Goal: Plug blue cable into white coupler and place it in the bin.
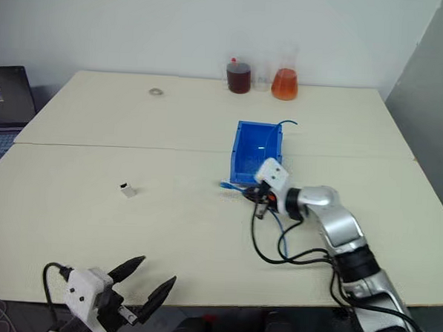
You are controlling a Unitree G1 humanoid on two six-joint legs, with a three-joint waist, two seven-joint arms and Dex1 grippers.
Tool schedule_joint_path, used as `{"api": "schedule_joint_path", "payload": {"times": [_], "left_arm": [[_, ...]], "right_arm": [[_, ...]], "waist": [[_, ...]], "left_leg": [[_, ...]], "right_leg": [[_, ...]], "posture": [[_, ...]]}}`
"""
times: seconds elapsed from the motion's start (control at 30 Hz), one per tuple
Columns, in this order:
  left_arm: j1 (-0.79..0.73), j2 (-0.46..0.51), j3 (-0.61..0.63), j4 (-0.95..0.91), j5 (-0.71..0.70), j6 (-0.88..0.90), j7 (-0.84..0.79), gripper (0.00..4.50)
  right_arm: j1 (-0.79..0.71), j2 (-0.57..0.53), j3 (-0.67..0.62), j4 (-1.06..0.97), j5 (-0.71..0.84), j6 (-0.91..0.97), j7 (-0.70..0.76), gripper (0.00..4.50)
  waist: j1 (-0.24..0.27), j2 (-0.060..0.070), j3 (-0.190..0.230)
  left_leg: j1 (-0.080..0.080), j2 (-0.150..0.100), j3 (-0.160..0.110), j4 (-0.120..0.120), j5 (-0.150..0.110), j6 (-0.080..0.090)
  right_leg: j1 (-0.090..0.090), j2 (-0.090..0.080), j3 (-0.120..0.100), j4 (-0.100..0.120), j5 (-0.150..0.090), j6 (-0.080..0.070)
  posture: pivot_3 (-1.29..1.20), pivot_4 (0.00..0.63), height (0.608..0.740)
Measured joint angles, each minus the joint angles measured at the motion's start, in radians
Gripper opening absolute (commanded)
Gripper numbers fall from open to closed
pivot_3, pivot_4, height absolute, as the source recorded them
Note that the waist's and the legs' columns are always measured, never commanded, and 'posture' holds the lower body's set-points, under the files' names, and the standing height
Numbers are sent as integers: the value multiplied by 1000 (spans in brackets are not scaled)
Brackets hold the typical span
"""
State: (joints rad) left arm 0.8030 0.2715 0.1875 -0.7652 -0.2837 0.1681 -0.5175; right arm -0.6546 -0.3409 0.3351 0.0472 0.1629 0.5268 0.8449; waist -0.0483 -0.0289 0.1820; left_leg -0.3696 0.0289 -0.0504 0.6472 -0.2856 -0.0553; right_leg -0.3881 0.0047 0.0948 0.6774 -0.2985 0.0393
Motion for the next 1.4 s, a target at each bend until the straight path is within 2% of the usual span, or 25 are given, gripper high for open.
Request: {"api": "schedule_joint_path", "payload": {"times": [0.2,0.33,0.57,0.8,0.9,1.17,1.4], "left_arm": [[45,-63,-4,-1,42,-52,76,4500],[80,-81,-25,13,55,-92,92,4500],[93,-111,-63,53,83,-143,124,4500],[86,-108,-61,186,85,-239,111,4500],[81,-104,-61,223,86,-272,110,4500],[35,-90,-50,272,85,-307,112,4500],[1,-75,-40,271,84,-291,118,4500]], "right_arm": [[-17,33,133,103,-99,-85,28,8],[-38,63,178,179,-155,-182,40,8],[-49,109,199,258,-220,-281,42,8],[-48,111,199,253,-250,-297,51,8],[-44,114,196,251,-248,-296,58,551],[-23,103,189,198,-221,-272,97,2484],[4,31,115,101,-187,-204,119,4034]], "waist": [[-7,0,0],[-13,1,0],[-19,0,0],[-20,0,0],[-20,0,0],[-21,0,0],[-18,0,0]], "left_leg": [[0,-1,1,-1,0,0],[0,0,2,-1,0,0],[1,0,2,-1,0,0],[1,0,2,-1,0,0],[1,0,2,-1,0,0],[1,0,1,-1,0,0],[1,0,1,-1,0,0]], "right_leg": [[-1,-1,-1,0,-1,-1],[-1,1,-1,1,-1,-2],[-1,2,-1,1,-1,-2],[-1,2,-1,2,-1,-2],[-1,2,-1,2,-1,-2],[-1,2,-1,2,-1,-2],[-1,1,-1,2,-1,-2]], "posture": [[0,150,740],[0,150,740],[0,150,740],[0,150,740],[0,150,740],[0,150,740],[0,150,740]]}}
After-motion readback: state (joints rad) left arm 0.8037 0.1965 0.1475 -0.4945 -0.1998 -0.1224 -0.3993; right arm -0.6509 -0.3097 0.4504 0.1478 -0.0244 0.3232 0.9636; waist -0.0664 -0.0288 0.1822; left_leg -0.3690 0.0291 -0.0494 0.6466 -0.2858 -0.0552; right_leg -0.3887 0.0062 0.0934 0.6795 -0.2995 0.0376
